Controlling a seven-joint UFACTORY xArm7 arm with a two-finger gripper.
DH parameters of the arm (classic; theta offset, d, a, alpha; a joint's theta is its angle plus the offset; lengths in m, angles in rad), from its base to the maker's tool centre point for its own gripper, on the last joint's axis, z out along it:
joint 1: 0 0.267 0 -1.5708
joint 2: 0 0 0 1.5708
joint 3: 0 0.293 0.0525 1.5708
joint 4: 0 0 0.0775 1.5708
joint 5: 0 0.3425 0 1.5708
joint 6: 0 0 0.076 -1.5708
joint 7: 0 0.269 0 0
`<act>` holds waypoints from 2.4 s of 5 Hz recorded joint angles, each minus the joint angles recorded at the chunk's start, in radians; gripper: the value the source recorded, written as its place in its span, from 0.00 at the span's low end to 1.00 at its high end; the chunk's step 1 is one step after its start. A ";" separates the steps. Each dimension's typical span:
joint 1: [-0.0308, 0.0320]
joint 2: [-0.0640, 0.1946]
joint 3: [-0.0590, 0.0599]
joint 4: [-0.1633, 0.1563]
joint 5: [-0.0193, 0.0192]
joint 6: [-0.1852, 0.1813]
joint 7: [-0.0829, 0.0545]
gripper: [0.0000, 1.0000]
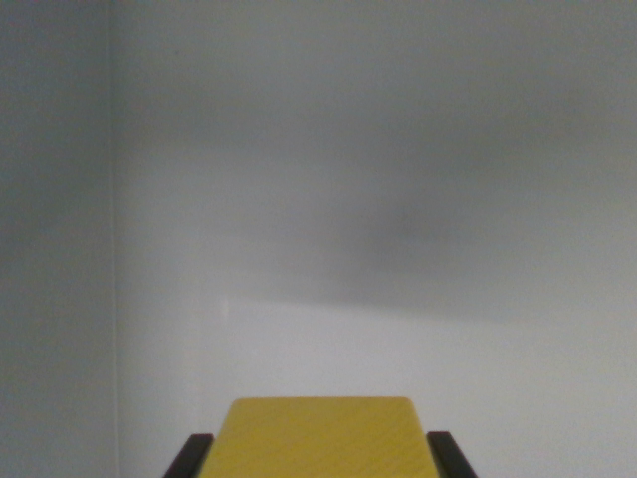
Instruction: Pick yellow cube
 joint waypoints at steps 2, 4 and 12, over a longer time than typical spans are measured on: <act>-0.0015 -0.019 0.001 0.028 0.0037 0.046 -0.001 1.00; -0.0030 -0.038 0.002 0.056 0.0075 0.094 -0.001 1.00; -0.0089 -0.113 0.005 0.167 0.0223 0.278 -0.003 1.00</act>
